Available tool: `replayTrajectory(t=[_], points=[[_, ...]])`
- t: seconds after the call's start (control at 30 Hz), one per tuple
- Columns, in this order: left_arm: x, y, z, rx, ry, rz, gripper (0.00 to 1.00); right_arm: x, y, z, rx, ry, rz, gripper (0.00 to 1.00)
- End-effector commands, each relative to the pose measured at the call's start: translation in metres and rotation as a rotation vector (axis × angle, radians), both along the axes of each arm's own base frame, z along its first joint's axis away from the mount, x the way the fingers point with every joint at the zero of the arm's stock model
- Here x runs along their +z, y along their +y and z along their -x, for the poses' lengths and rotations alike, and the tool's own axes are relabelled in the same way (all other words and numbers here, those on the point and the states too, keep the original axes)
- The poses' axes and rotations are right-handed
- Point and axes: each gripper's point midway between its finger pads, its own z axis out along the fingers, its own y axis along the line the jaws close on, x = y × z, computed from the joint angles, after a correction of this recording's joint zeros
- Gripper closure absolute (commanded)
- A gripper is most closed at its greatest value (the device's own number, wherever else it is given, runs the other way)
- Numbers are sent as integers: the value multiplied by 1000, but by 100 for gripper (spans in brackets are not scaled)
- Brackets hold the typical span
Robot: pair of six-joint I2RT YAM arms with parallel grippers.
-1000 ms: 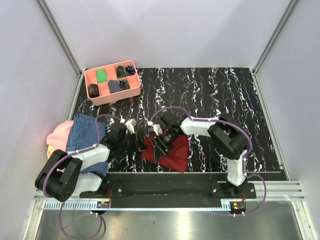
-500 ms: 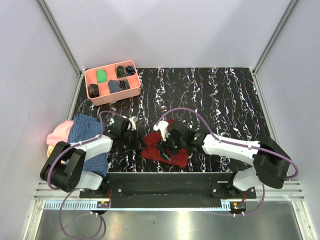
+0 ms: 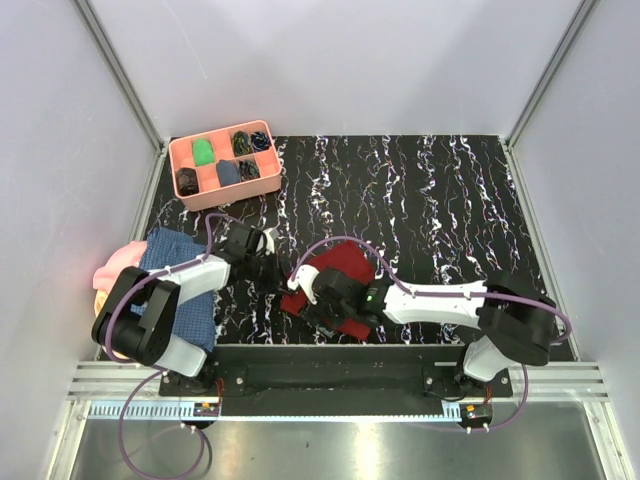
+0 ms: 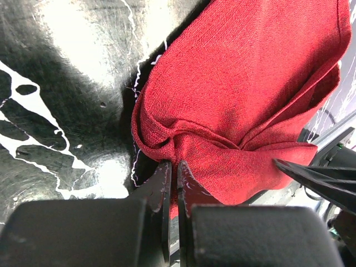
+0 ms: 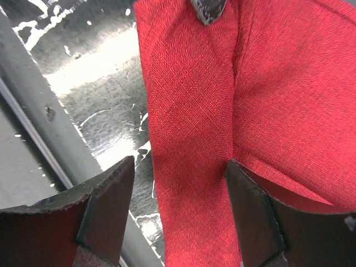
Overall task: Fold the napkin, place the utensils inside, and roll it up
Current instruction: Roll the napkin with the utensil
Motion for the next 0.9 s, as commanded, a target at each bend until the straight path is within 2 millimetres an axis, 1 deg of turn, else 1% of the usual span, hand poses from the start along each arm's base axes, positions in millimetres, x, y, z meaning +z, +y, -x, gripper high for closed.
replayTrajectory(t=[0.0, 0.13, 0.17, 0.2, 0.27, 0.3, 0.33, 0.37, 0.4, 0.43, 0.53, 0.57, 0.63, 0.67, 0.7, 0.73, 0.77, 0.8, 0.83, 0.87], points=[[-7, 8, 3, -15, 24, -40, 100, -5, 10, -5, 16, -28, -1, 29], [-8, 8, 4, -19, 36, -37, 100, -19, 9, -2, 13, 7, 33, 32], [-8, 8, 3, -19, 33, -38, 100, -26, 7, 0, 11, 18, 51, 33], [-8, 7, 3, -20, 33, -36, 100, -27, 7, -1, 2, 22, 57, 38], [-7, 6, 1, -24, 30, -31, 100, -37, 3, 2, -8, 46, 93, 44], [-6, 5, 0, -26, 26, -25, 100, -39, 3, 3, -5, 53, 100, 47], [-5, 4, -2, -28, 20, -20, 100, -43, 0, 6, -28, 83, 115, 52], [-4, 4, -2, -30, 20, -18, 100, -50, -3, 8, -29, 103, 137, 55], [-3, 3, -4, -30, 12, -14, 100, -52, -1, 12, -25, 126, 143, 58], [-1, 2, -6, -31, 4, -11, 100, -55, -4, 16, -29, 151, 158, 65], [4, 1, -14, -26, -18, -8, 99, -62, -2, 30, -14, 237, 162, 75], [5, 0, -17, -20, -28, -6, 96, -63, 0, 35, -3, 270, 156, 76], [11, 2, -24, 3, -57, -11, 81, -62, 0, 40, -11, 323, 144, 78], [12, 3, -27, 12, -68, -18, 77, -61, 1, 47, 2, 368, 130, 78], [17, 5, -33, 28, -95, -26, 69, -61, 2, 48, 2, 394, 119, 79], [20, 8, -37, 39, -111, -32, 65, -59, 2, 47, -13, 420, 106, 79], [22, 10, -39, 50, -118, -40, 62, -59, 2, 50, -6, 458, 94, 80], [28, 12, -43, 62, -142, -44, 59, -58, 2, 50, -8, 476, 84, 80], [28, 17, -46, 81, -155, -64, 51, -58, 1, 46, -22, 495, 75, 80], [28, 20, -47, 92, -157, -79, 49, -57, 1, 49, -14, 524, 65, 80]])
